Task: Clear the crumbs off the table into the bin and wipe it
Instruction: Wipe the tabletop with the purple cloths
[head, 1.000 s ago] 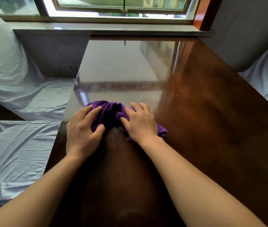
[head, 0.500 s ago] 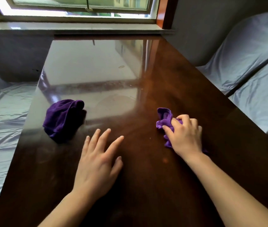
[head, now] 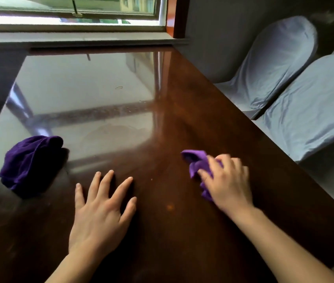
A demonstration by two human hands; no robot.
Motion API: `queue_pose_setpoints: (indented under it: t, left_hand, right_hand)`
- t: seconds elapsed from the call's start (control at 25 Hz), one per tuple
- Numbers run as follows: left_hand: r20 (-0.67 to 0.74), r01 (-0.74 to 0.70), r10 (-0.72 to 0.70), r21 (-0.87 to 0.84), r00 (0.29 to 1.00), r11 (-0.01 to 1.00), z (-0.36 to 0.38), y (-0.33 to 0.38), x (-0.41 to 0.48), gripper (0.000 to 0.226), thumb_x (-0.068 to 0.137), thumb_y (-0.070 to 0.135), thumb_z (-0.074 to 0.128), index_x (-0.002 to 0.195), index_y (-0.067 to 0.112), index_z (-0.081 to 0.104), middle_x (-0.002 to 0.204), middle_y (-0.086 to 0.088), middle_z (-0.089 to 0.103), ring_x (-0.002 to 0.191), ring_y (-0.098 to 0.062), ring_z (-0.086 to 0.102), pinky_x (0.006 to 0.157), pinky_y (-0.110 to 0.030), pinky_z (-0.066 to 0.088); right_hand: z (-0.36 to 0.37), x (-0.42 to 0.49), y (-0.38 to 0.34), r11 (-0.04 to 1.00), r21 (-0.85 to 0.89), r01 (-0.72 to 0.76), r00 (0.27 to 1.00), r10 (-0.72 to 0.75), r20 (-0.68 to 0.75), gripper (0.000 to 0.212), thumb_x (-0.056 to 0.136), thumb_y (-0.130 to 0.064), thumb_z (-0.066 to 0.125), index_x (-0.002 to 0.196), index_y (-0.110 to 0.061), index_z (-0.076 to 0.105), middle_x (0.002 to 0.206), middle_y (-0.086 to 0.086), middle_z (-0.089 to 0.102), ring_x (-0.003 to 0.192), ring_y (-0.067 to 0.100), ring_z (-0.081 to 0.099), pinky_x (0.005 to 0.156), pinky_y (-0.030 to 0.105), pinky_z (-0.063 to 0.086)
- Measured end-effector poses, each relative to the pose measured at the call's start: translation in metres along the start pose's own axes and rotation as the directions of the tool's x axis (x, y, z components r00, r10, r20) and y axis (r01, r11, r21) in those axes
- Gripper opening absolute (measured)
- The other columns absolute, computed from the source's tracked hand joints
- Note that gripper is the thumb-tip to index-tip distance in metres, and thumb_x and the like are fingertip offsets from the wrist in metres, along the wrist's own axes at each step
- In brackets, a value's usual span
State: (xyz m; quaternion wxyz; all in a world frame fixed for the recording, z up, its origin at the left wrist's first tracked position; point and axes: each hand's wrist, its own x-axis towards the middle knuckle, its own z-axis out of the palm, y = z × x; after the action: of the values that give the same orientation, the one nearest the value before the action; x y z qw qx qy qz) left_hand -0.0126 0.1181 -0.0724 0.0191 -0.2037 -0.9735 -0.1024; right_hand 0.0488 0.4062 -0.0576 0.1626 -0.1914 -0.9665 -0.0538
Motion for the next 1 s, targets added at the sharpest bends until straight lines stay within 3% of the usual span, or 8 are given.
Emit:
queue_pose_setpoints:
  t: [0.16, 0.4, 0.52, 0.6, 0.72, 0.84, 0.92, 1.0]
  left_hand:
    - [0.015, 0.031, -0.032, 0.044, 0.999, 0.999, 0.001, 0.002, 0.0, 0.062, 0.086, 0.065, 0.014, 0.144, 0.049, 0.026, 0.159, -0.001, 0.025, 0.15, -0.022, 0.004, 0.118, -0.057, -0.001]
    - [0.009, 0.028, -0.027, -0.005, 1.0, 1.0, -0.004, 0.002, -0.001, 0.061, 0.083, 0.058, 0.021, 0.142, 0.046, 0.035, 0.158, -0.001, 0.028, 0.149, -0.021, 0.009, 0.118, -0.055, 0.002]
    - [0.004, 0.025, -0.025, -0.019, 1.0, 1.0, -0.005, 0.001, -0.001, 0.06, 0.083, 0.053, 0.024, 0.14, 0.045, 0.04, 0.157, -0.001, 0.032, 0.149, -0.021, 0.014, 0.119, -0.054, 0.005]
    - [-0.006, 0.028, -0.028, -0.023, 1.0, 0.999, -0.005, 0.0, -0.001, 0.059, 0.083, 0.052, 0.024, 0.14, 0.045, 0.04, 0.157, -0.001, 0.033, 0.148, -0.021, 0.015, 0.119, -0.054, 0.005]
    - [-0.015, 0.029, -0.029, -0.019, 0.999, 0.999, -0.004, 0.001, -0.002, 0.059, 0.084, 0.053, 0.023, 0.14, 0.045, 0.04, 0.157, 0.0, 0.033, 0.149, -0.02, 0.014, 0.119, -0.053, 0.004]
    - [-0.025, 0.034, -0.035, -0.029, 0.999, 0.999, -0.004, 0.001, -0.002, 0.058, 0.085, 0.052, 0.023, 0.14, 0.044, 0.041, 0.156, -0.001, 0.034, 0.148, -0.021, 0.016, 0.119, -0.054, 0.005]
    - [-0.027, 0.027, -0.027, -0.02, 0.999, 0.999, -0.004, 0.0, -0.003, 0.058, 0.086, 0.052, 0.023, 0.14, 0.044, 0.04, 0.156, -0.001, 0.033, 0.148, -0.021, 0.016, 0.119, -0.054, 0.005]
    - [-0.021, 0.029, -0.03, -0.016, 0.999, 0.999, -0.003, 0.001, -0.004, 0.058, 0.086, 0.052, 0.022, 0.141, 0.045, 0.039, 0.157, -0.001, 0.032, 0.149, -0.02, 0.014, 0.119, -0.053, 0.004]
  right_hand:
    - [0.009, 0.044, -0.013, 0.954, 0.046, -0.296, 0.954, 0.292, 0.073, 0.037, 0.094, -0.05, 0.048, 0.114, -0.021, 0.062, 0.119, 0.009, 0.056, 0.107, 0.035, 0.05, 0.087, 0.044, 0.042]
    - [-0.019, -0.037, -0.098, 0.877, 0.32, 0.359, 0.918, -0.394, 0.051, 0.033, 0.086, -0.049, 0.05, 0.107, -0.027, 0.062, 0.096, 0.003, 0.058, 0.085, 0.03, 0.053, 0.068, 0.042, 0.043]
    - [-0.039, -0.011, -0.073, 0.57, 0.82, -0.042, 0.935, -0.267, 0.234, 0.027, 0.094, -0.038, 0.053, 0.098, -0.017, 0.068, 0.092, 0.007, 0.071, 0.082, 0.024, 0.063, 0.076, 0.044, 0.05]
    - [-0.037, 0.018, -0.042, 0.32, 0.878, -0.355, 0.898, -0.143, 0.416, 0.022, 0.098, -0.027, 0.056, 0.106, -0.013, 0.071, 0.103, 0.014, 0.074, 0.091, 0.026, 0.067, 0.088, 0.046, 0.05]
    - [-0.04, 0.036, -0.004, 0.771, 0.581, -0.259, 0.95, 0.094, 0.299, 0.037, 0.1, -0.034, 0.051, 0.131, -0.017, 0.06, 0.134, 0.008, 0.06, 0.12, 0.031, 0.058, 0.103, 0.043, 0.045]
    - [-0.045, 0.011, -0.008, 0.828, 0.555, 0.079, 0.981, 0.035, -0.192, 0.043, 0.098, -0.045, 0.045, 0.135, -0.027, 0.056, 0.138, 0.004, 0.054, 0.124, 0.029, 0.053, 0.102, 0.042, 0.044]
    - [-0.027, -0.004, -0.023, 0.877, 0.403, 0.262, 0.962, -0.273, -0.031, 0.058, 0.09, -0.069, 0.038, 0.143, -0.044, 0.041, 0.155, -0.001, 0.039, 0.141, 0.032, 0.035, 0.112, 0.047, 0.032]
    - [-0.006, -0.001, -0.029, 0.92, 0.314, 0.234, 0.933, -0.304, 0.196, 0.063, 0.088, -0.073, 0.039, 0.145, -0.046, 0.036, 0.16, -0.002, 0.031, 0.147, 0.032, 0.024, 0.118, 0.048, 0.024]
